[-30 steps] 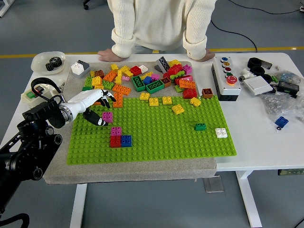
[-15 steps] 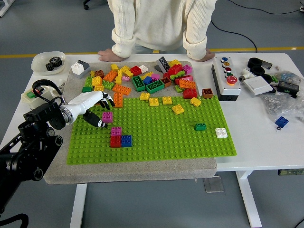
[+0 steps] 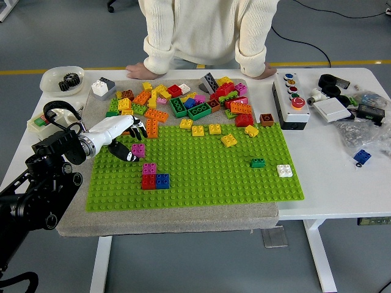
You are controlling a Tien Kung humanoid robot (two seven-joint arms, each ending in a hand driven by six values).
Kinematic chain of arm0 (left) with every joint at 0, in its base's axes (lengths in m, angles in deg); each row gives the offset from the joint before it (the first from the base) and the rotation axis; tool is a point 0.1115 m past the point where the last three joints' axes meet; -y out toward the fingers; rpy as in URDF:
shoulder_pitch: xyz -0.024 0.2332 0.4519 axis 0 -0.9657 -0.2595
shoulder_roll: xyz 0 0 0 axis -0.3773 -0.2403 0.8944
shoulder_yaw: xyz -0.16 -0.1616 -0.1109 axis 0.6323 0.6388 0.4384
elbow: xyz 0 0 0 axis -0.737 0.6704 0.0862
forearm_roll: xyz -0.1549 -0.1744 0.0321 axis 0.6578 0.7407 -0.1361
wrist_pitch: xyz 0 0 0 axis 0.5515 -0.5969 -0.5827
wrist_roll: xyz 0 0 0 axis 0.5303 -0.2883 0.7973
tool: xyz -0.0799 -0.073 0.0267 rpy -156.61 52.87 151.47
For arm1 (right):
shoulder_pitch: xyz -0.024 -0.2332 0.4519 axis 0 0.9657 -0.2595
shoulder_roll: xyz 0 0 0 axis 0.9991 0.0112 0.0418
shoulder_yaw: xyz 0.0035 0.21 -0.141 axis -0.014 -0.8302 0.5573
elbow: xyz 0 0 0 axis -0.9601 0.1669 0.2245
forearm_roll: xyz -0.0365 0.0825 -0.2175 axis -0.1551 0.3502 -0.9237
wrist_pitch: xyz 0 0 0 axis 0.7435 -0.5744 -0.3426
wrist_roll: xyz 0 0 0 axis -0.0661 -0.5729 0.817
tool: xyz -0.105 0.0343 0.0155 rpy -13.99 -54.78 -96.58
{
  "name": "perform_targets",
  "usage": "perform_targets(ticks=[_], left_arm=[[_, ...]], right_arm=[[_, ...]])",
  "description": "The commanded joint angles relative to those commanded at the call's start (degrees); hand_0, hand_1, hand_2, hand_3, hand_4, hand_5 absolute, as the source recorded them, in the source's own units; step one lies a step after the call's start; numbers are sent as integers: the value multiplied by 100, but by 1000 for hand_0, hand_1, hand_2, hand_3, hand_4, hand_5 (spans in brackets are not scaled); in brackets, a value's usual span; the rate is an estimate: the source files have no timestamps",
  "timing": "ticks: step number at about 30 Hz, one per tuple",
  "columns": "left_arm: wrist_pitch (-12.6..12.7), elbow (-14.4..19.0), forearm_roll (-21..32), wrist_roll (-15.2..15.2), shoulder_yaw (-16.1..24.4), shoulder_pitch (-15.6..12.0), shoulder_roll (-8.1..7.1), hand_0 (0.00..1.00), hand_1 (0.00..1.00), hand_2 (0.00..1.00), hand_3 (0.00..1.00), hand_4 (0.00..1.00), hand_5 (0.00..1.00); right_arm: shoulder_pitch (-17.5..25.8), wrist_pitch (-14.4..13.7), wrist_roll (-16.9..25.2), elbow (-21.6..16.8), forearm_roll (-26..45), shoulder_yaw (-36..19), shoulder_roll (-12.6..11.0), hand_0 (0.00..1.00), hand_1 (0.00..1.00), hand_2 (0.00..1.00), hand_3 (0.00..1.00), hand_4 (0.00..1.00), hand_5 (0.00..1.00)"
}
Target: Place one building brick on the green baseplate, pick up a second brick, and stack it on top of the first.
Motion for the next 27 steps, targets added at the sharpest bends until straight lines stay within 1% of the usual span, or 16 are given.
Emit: perform_targets(ticks=[14, 15, 20, 21, 27], left_arm=[[-10, -118, 0, -24, -64, 50, 31, 616, 543, 512, 534, 940, 2], [-8, -120, 0, -24, -65, 54, 31, 608, 533, 504, 528, 925, 2], [28, -121, 0, -33, -74, 80, 34, 608, 533, 504, 528, 925, 2], [26, -127, 0, -34, -77, 89, 35, 590, 506, 493, 537, 893, 2], [18, -172, 0, -25, -112, 110, 28, 584, 504, 492, 545, 892, 2]], right_arm=[[-3, 1, 3, 0, 3, -1, -2, 741, 642, 711, 592, 831, 406], [-2, 1, 3, 0, 3, -2, -2, 741, 641, 711, 592, 831, 407], [-2, -1, -1, 0, 14, -5, -4, 741, 641, 711, 592, 831, 407], [-4, -1, -2, 0, 17, -6, -3, 741, 642, 711, 592, 832, 406], [-7, -2, -1, 0, 24, -9, -4, 740, 642, 711, 592, 831, 405]])
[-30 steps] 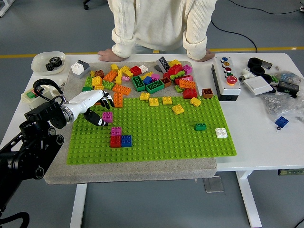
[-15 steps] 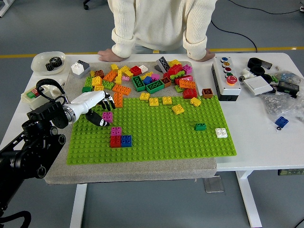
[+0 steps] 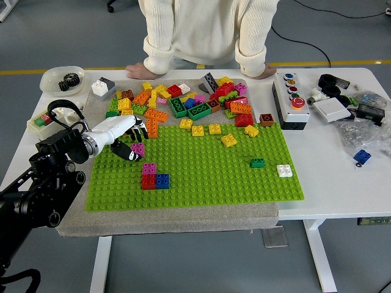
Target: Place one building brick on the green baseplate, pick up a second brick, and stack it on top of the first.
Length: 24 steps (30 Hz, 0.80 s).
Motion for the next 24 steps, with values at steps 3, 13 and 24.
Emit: perform_targets(ticks=[3, 13, 24], left_arm=[[-45, -18, 0, 6, -29, 16, -10, 584, 504, 492, 545, 892, 2], [-270, -51, 0, 47, -78, 75, -57, 562, 508, 499, 554, 850, 38], [-192, 36, 0, 65, -73, 70, -65, 524, 493, 490, 552, 841, 2]], right_arm=[[4, 0, -1, 0, 1, -4, -1, 740, 642, 711, 592, 831, 405], [1, -3, 5, 0, 0, -2, -9, 741, 642, 711, 592, 831, 404], [4, 1, 7, 0, 18, 33, 0, 741, 642, 711, 592, 832, 407]])
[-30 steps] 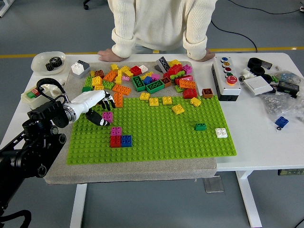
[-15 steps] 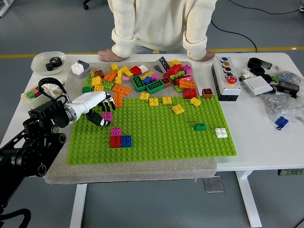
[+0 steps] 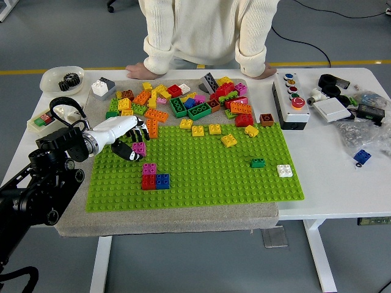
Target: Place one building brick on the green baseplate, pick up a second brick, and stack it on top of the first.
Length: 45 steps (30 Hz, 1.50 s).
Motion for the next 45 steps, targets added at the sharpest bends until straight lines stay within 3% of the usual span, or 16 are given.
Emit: perform_targets(ticks=[14, 26, 37, 45], left_arm=[[-175, 270, 0, -48, 19, 4, -80, 522, 491, 489, 554, 838, 2], [-565, 1124, 0, -248, -83, -123, -229, 521, 489, 486, 553, 838, 2], [-814, 1896, 0, -510, -175, -336, -186, 519, 488, 486, 552, 838, 2], [-805, 2026, 0, -596, -256, -455, -98, 519, 486, 485, 551, 840, 2]], right_arm=[[4, 2, -5, 0, -9, 7, -2, 741, 641, 711, 592, 832, 407], [-1, -5, -8, 0, -4, -20, -24, 741, 642, 710, 592, 832, 408], [-13, -3, -25, 0, -23, -60, -42, 741, 641, 711, 592, 831, 407], [-12, 1, -25, 0, -8, -52, -40, 741, 640, 711, 591, 831, 407]])
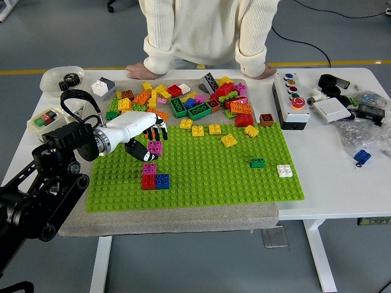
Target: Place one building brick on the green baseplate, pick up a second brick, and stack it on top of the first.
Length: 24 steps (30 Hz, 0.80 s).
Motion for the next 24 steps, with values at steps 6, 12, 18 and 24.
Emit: perform_targets(ticks=[6, 12, 18, 24], left_arm=[[-13, 0, 0, -35, -56, -64, 65, 519, 485, 485, 551, 839, 2], [-50, 13, 0, -58, -79, -88, 92, 518, 485, 486, 551, 838, 2], [-51, 11, 0, -80, -106, -120, 128, 518, 485, 486, 551, 838, 2], [-66, 21, 0, -118, -116, -148, 153, 517, 483, 485, 551, 838, 2]], right_arm=[[12, -1, 0, 0, -7, -7, -4, 741, 641, 711, 591, 830, 408], [10, -3, 2, 0, 1, -6, -4, 741, 641, 711, 591, 831, 408], [11, -2, 2, 0, 2, -1, -5, 741, 640, 711, 592, 830, 407], [14, 5, 5, 0, -6, 15, -3, 741, 641, 710, 591, 830, 407]])
